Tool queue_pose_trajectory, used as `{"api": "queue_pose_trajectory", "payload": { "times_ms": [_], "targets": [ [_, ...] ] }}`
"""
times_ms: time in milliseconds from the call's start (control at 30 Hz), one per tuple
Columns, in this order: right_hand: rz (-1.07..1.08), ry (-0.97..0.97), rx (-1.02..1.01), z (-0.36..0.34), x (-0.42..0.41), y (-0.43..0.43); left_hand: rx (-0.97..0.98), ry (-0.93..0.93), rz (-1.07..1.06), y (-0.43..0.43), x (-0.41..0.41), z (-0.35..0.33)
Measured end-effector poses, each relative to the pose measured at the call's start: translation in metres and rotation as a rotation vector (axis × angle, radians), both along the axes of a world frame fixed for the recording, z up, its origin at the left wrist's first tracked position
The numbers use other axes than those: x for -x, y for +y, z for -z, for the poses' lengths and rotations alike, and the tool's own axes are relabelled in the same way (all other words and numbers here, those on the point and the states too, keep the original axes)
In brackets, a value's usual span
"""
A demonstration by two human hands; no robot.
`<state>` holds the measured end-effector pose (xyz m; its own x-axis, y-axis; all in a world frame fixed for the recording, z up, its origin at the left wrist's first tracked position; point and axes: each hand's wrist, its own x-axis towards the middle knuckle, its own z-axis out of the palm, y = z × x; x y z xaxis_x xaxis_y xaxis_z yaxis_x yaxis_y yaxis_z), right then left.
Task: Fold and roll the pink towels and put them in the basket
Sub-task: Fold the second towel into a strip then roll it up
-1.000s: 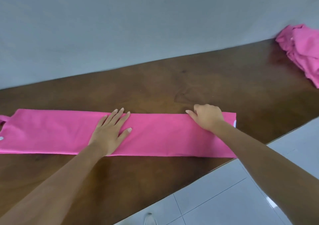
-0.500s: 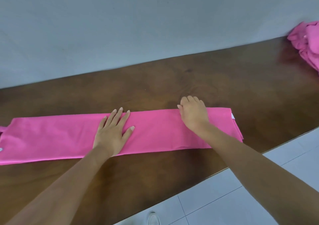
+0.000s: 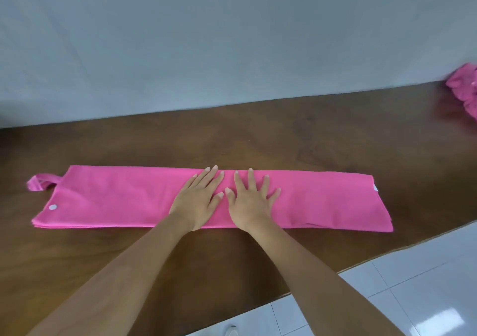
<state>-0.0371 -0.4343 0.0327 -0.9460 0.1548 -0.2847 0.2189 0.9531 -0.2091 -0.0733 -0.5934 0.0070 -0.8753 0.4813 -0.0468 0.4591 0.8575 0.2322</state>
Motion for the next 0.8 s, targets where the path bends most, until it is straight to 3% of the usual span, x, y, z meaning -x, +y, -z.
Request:
{"api": "queue_pose_trajectory", "payload": {
  "times_ms": [800],
  "targets": [
    [0.116, -0.049, -0.226, 0.007, -0.007, -0.02, 0.158, -0.013, -0.402, -0.251, 0.009, -0.004]
  ]
}}
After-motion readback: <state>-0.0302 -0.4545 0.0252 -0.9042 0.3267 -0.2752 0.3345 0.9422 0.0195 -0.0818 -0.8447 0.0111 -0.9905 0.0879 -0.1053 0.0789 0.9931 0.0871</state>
